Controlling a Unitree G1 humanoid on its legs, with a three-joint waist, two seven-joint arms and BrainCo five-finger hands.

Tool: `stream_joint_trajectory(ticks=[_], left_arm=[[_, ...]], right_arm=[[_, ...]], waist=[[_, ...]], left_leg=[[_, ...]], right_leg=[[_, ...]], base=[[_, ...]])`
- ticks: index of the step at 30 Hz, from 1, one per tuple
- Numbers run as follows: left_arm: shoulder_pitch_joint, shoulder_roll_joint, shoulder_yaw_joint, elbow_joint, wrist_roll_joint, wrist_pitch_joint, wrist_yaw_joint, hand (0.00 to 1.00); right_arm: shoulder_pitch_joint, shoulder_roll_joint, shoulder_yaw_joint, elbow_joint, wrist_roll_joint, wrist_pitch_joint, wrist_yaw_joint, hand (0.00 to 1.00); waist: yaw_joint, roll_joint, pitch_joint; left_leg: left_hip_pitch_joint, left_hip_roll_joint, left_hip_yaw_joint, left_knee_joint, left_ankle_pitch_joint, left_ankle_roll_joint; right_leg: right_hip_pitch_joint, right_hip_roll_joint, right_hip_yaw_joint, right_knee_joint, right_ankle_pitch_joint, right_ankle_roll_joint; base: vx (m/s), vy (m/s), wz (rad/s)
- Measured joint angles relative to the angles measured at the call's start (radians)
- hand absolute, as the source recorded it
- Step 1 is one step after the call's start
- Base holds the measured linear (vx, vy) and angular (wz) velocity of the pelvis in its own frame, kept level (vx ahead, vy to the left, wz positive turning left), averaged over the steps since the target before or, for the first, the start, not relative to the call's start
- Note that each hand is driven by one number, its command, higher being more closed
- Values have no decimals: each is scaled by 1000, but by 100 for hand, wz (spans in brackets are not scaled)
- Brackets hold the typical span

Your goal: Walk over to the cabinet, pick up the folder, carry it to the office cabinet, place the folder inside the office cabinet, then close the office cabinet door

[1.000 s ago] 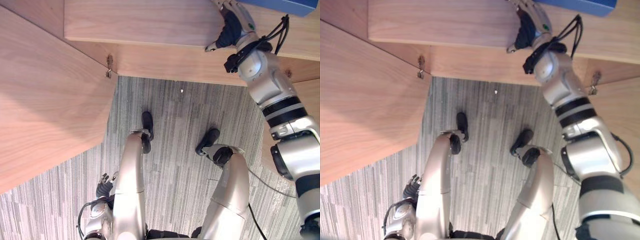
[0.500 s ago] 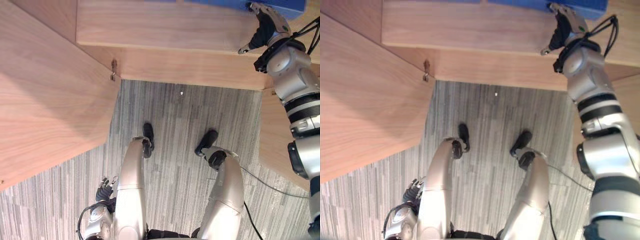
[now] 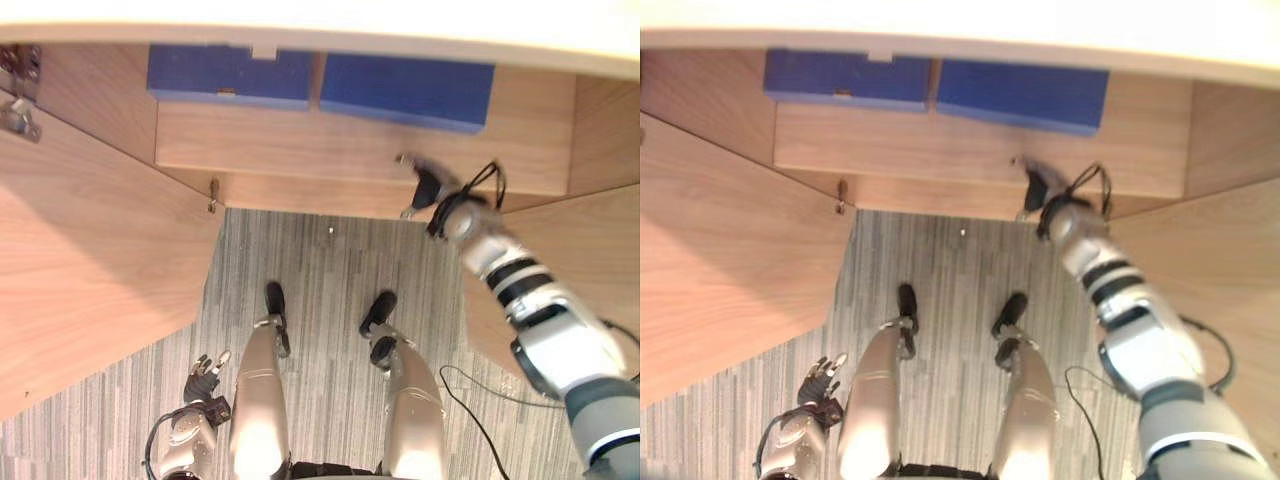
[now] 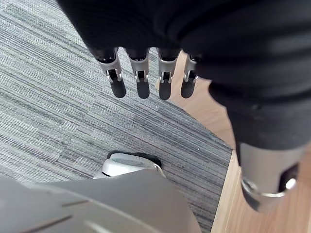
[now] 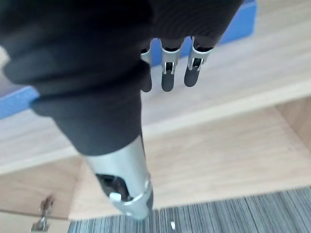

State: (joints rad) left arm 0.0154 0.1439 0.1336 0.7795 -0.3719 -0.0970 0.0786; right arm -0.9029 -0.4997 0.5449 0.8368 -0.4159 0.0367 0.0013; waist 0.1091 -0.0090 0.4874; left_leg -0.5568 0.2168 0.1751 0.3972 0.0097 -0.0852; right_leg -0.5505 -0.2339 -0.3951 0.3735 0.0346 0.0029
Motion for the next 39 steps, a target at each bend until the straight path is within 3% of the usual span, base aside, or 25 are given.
stream_joint_trajectory(ticks=[8,15,17,21,23,25,30,33,35,36,37,39], left_arm=[[15,29,-19,95,70,19,-12,0],[74,28,33,132,128,42,-21,0],[91,16,69,146,143,51,-21,0],[112,-15,152,176,183,71,-18,0],[106,-31,183,184,185,72,-13,0],[105,-45,187,183,187,73,-6,0],[93,-78,166,182,244,74,-7,0],[95,-85,154,183,262,74,-7,0],[95,-98,155,185,261,72,-7,0],[95,-114,157,194,261,69,-6,0],[96,-130,160,195,260,68,-6,0],[101,-142,166,200,265,67,-5,0]], right_arm=[[316,77,-102,39,-41,-14,19,0],[656,250,-225,76,-70,-17,18,0],[746,302,-299,84,-33,-19,14,0],[902,401,-601,151,135,-20,-29,0],[950,430,-783,206,273,-13,-93,0],[994,439,-834,220,322,-4,-118,0],[1045,473,-876,208,328,9,-140,0],[1044,473,-876,154,357,7,-141,0],[1043,473,-876,126,360,1,-141,0],[1043,465,-880,115,365,0,-141,0],[1040,449,-885,115,379,0,-141,0],[1035,443,-899,118,397,0,-140,0]], waist=[[-8,-29,-24],[-28,-77,-184],[-43,-81,-228],[-77,-78,-313],[-104,-72,-336],[-120,-68,-350],[-123,-47,-363],[-117,-24,-366],[-115,-9,-369],[-111,8,-367],[-101,36,-371],[-91,49,-381]], left_leg=[[239,-1,-5,-179,52,-32],[362,-3,0,-332,86,-50],[398,-4,4,-369,88,-50],[464,-5,35,-413,87,-55],[494,-5,45,-418,78,-62],[524,-4,56,-429,73,-65],[560,18,109,-344,5,-66],[554,52,130,-189,-74,-38],[533,52,73,-105,-107,-22],[529,38,1,-79,-161,-35],[532,-9,-93,-80,-209,-50],[567,-60,-133,-113,-255,-34]], right_leg=[[211,58,-21,-115,2,1],[325,111,-12,-265,20,21],[355,121,-8,-295,22,24],[403,139,24,-339,26,29],[432,145,31,-357,33,24],[456,151,41,-371,33,24],[499,166,95,-381,31,24],[504,179,158,-341,4,23],[503,179,200,-329,2,23],[497,180,237,-328,3,23],[486,186,279,-322,8,29],[477,196,354,-327,17,42]], base=[[83,-35,1],[82,-21,0],[110,-11,1],[142,11,-15],[119,23,-14],[99,17,-15],[46,15,-33],[-35,-8,-59],[-77,36,-67],[-95,171,-81],[-95,223,-91],[-58,213,-97]])
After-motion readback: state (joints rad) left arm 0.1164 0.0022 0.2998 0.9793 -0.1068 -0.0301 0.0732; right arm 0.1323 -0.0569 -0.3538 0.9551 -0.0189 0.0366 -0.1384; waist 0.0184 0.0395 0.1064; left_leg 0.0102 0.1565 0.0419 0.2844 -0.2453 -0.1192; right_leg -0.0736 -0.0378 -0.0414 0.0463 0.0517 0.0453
